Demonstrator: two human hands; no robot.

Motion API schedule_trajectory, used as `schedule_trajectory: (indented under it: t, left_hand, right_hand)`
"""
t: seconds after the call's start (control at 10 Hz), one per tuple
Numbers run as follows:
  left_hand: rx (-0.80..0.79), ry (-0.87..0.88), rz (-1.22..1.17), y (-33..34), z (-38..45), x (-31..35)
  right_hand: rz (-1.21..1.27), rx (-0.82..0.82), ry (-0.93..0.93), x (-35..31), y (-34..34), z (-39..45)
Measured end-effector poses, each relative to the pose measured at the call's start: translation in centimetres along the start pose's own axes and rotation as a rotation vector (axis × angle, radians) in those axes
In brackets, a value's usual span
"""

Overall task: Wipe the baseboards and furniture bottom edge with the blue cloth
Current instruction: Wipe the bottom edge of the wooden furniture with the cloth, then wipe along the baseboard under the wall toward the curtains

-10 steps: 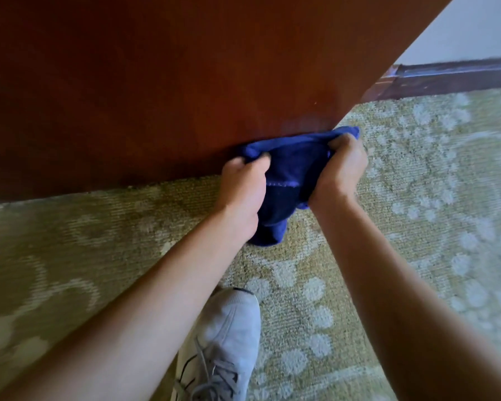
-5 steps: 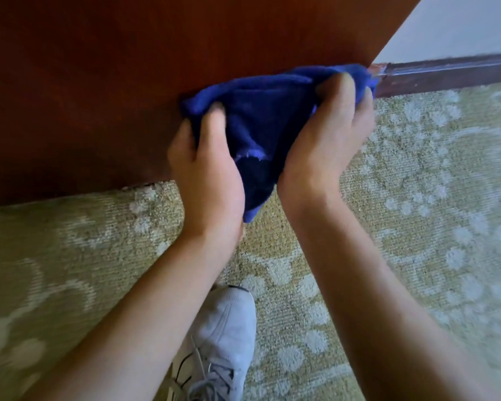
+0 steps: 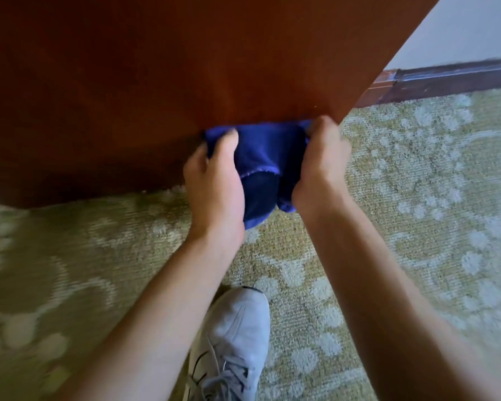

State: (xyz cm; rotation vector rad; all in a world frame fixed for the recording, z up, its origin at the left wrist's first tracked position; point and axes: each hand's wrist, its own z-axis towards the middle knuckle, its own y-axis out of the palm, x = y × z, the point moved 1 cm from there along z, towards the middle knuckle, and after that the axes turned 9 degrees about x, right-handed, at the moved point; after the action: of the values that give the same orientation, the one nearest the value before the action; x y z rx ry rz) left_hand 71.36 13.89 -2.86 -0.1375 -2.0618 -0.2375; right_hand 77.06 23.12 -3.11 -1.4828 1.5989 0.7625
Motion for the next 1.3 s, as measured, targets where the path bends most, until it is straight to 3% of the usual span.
schedule_trajectory:
  t: [0.1,0.2,0.3,0.4,0.5,0.8,1.0,1.1,1.3]
  left_hand:
    - [0.021,0.154,-0.11,-0.9,-0.1,1.7]
    - [-0.034,0.286,0.12,-1.5,0.3,-0.3]
    - [-0.014,-0.069,0.3,-2.3,3.0,-4.8]
    - [-0.039,-0.249,0.479,-3.7,5.0,-7.5]
    - [-0.074,-0.155,0.547,-2.9,4.4,-7.3]
    - [-0.266,-0.334,0.457,1.7,-3.9,-3.2]
    - [-0.17,-0.194,0.458,4.6,-3.3,-6.9]
    - [-0.105,-0.328,0.435,7.4,-3.0,-10.6]
    - [-0.022,-0.538,0.39,11.8,-4.3,-12.2]
  right_hand:
    - [0.132,0.03,-0.204,-0.6,0.8,-2.4]
    - [0.193,0.036,-0.363,1.1,0.5,-2.5]
    - [-0.071,0.013,-0.275,4.6,0.3,-0.3]
    - [-0.297,-0.152,0.079,6.5,-1.3,1.8]
    - [-0.437,-0.234,0.216,3.9,-3.5,2.5]
    - [-0.476,-0.267,0.13,-4.1,-10.3,2.0]
    - [-0.432,-0.267,0.211,-1.1,-12.5,6.5]
    - [-0.364,-0.186,0.307,-0.9,-12.4,10.5]
    - [-0.654,-0.285,0.283,-7.2,-11.6,15.1]
